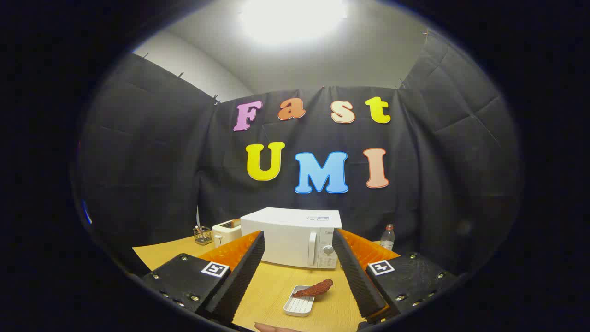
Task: Open the microwave, put the food inside, and close the microwave door.
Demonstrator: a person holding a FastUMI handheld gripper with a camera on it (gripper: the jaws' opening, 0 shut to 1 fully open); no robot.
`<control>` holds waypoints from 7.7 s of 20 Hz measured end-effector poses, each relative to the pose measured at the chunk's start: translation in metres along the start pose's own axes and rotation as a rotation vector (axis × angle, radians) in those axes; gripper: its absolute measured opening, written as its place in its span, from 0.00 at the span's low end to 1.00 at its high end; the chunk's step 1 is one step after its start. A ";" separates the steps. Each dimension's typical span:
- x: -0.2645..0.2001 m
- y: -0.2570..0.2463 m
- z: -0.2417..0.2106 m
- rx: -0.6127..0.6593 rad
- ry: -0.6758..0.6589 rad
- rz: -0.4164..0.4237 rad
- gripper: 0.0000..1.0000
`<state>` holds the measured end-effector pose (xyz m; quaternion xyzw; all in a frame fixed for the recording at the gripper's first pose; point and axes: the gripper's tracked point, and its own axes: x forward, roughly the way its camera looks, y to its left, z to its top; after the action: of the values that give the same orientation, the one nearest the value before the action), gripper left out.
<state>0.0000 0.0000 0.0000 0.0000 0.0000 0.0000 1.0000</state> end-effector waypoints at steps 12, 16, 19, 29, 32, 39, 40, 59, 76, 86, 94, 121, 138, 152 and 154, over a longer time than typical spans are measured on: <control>0.003 0.001 -0.002 0.000 0.002 -0.008 0.94; 0.006 0.000 -0.006 0.004 0.009 -0.012 0.94; 0.008 0.002 -0.007 0.005 0.009 -0.012 0.94; 0.024 0.005 -0.020 0.015 0.023 -0.011 0.94; 0.033 0.006 -0.025 0.019 0.025 -0.009 0.94; 0.063 0.006 -0.043 0.024 0.023 -0.005 0.94; 0.070 0.005 -0.047 0.023 0.025 -0.008 0.94; 0.247 -0.047 -0.166 0.131 0.133 -0.148 0.94; 0.345 -0.054 -0.234 0.063 0.208 -0.184 0.75; 0.341 -0.054 -0.233 0.059 0.193 -0.250 0.15; 0.339 -0.052 -0.235 0.111 0.216 -0.218 0.10; 0.131 0.229 -0.212 0.080 0.161 0.070 0.09; 0.105 0.311 -0.198 0.098 0.159 0.088 0.09; 0.053 0.216 -0.131 0.000 0.062 0.319 0.97; 0.051 0.187 -0.128 -0.018 0.047 0.282 0.97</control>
<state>0.0507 0.1872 -0.1280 -0.0090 0.0236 0.1406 0.9897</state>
